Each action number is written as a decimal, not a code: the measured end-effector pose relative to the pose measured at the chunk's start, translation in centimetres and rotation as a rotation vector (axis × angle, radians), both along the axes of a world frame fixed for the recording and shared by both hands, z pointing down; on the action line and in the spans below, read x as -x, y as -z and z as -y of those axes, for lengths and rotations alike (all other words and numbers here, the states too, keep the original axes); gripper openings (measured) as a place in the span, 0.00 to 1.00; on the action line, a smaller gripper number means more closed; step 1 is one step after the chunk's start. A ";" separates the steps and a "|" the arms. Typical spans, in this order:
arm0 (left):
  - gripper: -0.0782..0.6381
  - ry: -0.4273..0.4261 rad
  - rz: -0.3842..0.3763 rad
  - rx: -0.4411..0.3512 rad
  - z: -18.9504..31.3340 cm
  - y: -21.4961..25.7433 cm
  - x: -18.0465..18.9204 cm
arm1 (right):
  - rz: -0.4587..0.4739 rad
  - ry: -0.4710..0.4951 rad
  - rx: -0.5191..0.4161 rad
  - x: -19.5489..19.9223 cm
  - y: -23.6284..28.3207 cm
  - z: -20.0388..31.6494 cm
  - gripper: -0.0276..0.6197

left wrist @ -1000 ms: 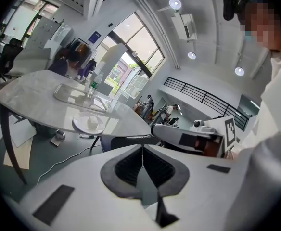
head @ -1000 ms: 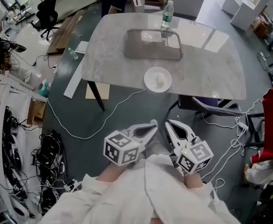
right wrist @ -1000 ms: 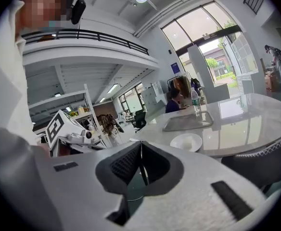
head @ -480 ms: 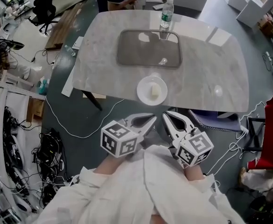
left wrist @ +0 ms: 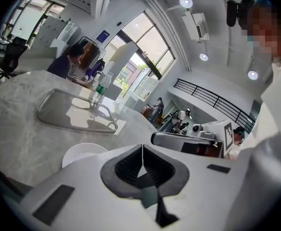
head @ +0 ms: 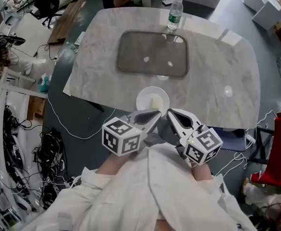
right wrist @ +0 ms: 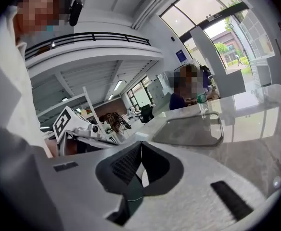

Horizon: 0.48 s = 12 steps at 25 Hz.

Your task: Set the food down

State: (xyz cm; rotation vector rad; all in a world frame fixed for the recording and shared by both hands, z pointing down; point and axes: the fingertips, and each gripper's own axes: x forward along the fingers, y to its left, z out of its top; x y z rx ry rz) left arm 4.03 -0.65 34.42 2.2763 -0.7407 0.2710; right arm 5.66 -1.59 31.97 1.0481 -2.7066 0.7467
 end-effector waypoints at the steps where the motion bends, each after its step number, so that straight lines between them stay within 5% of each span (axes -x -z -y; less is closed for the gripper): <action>1: 0.13 -0.003 0.001 0.006 0.2 -0.2 -0.2 | -0.004 0.006 0.007 -0.1 -0.4 0.4 0.05; 12: 0.13 0.013 0.010 0.061 1.6 -1.4 0.4 | -0.015 0.038 0.085 0.6 -2.8 1.8 0.05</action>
